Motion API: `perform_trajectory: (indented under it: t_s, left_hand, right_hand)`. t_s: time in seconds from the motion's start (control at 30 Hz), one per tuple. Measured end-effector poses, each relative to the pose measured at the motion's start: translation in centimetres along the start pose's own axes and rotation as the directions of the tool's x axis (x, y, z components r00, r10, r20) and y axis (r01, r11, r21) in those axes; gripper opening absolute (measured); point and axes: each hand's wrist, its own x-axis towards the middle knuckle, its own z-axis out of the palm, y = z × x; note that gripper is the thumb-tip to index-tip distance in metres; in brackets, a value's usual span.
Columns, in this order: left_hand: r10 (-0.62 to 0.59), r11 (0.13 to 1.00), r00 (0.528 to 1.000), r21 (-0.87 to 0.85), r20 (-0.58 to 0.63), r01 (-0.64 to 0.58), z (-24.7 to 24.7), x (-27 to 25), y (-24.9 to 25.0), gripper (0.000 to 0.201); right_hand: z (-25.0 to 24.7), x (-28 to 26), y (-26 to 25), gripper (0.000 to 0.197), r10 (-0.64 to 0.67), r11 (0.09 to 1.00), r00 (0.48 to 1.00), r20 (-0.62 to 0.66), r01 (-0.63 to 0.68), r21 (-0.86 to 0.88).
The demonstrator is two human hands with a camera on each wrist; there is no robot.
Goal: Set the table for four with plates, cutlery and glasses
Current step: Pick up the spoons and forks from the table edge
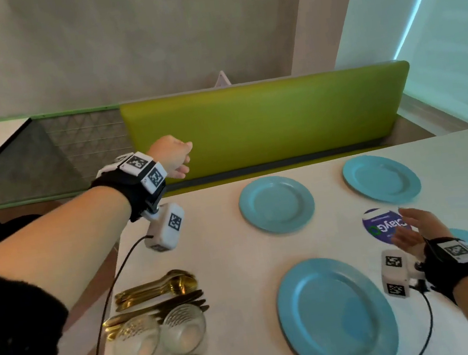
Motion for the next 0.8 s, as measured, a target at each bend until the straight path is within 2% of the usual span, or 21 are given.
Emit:
perform_trajectory:
  t_s: [0.07,0.17,0.27,0.37,0.4,0.53,0.8]
  left_hand:
    - [0.066,0.985,0.998,0.162,-0.024,-0.061,-3.3,-0.4,-1.3,0.024]
    - [0.089,0.9,0.996,0.429,0.002,-0.081,-7.4,-0.9,-5.0,0.028]
    - [-0.024,0.796,0.992,0.602,0.127,-0.058,-9.1,-1.2,-10.3,0.029]
    - [-0.178,0.675,0.952,0.735,0.248,-0.065,-8.5,-2.1,-15.5,0.02]
    - [-0.221,0.649,0.932,0.756,0.286,-0.078,-8.0,-2.2,-17.2,0.021]
    - [-0.297,0.613,0.872,0.778,0.389,-0.139,-4.9,-1.9,-22.6,0.047]
    - [-0.242,0.616,0.847,0.75,0.473,-0.243,-0.5,-1.6,-25.9,0.074]
  right_hand:
    - [0.7,-2.6,1.4,0.019,-0.013,0.999,1.0,0.009,0.014,-0.044]
    - [1.6,-6.2,3.8,0.018,0.003,0.99,0.998,0.063,0.006,-0.144]
    - [2.7,-8.7,6.0,0.015,0.029,0.957,0.993,0.112,0.004,-0.29]
    - [4.2,-10.2,7.6,0.013,0.037,0.902,0.992,0.123,0.02,-0.431]
    - [4.8,-10.5,8.0,0.013,0.046,0.879,0.991,0.124,0.019,-0.476]
    - [7.5,-11.6,9.6,0.013,0.088,0.803,0.986,0.14,0.013,-0.596]
    - [9.9,-12.0,12.1,0.009,0.165,0.746,0.972,0.167,-0.012,-0.666]
